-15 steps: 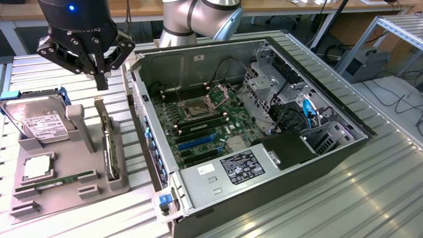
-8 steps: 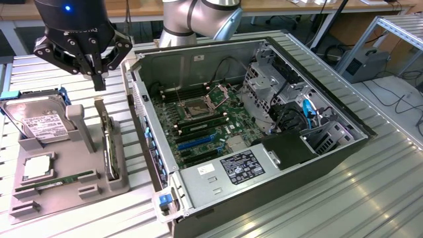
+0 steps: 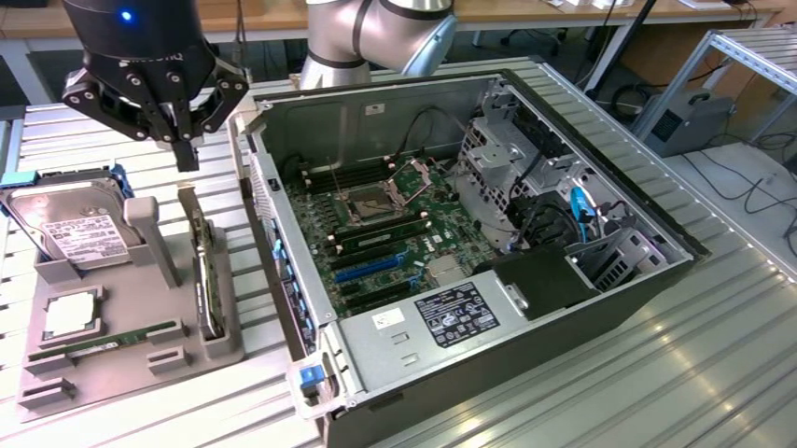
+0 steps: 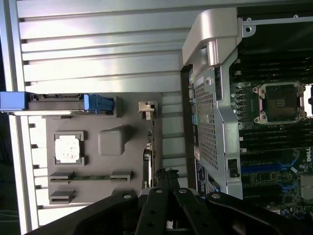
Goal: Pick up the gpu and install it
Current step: 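Reach for the gpu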
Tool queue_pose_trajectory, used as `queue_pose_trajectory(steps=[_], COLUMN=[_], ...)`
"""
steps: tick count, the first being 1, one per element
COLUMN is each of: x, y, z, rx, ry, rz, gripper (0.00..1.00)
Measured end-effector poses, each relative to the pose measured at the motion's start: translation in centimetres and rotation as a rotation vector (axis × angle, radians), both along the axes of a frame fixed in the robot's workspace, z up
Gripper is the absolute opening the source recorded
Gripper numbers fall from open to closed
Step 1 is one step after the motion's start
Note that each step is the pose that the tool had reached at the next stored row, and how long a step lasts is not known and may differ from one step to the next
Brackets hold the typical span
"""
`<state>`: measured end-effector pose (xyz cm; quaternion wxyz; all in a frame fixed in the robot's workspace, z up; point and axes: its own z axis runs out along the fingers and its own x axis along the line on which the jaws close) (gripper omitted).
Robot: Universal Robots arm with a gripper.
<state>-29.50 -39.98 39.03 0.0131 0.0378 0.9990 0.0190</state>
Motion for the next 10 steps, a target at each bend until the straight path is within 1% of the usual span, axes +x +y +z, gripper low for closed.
queue_pose_trajectory(steps=[5, 10], x=[0.01, 0.01], y=[-0.48, -0.7], z=[0.0, 0.0], rx=[0.0, 0.0001], ry=[0.0, 0.0], rz=[0.0, 0.0], gripper=[0.11, 0.11])
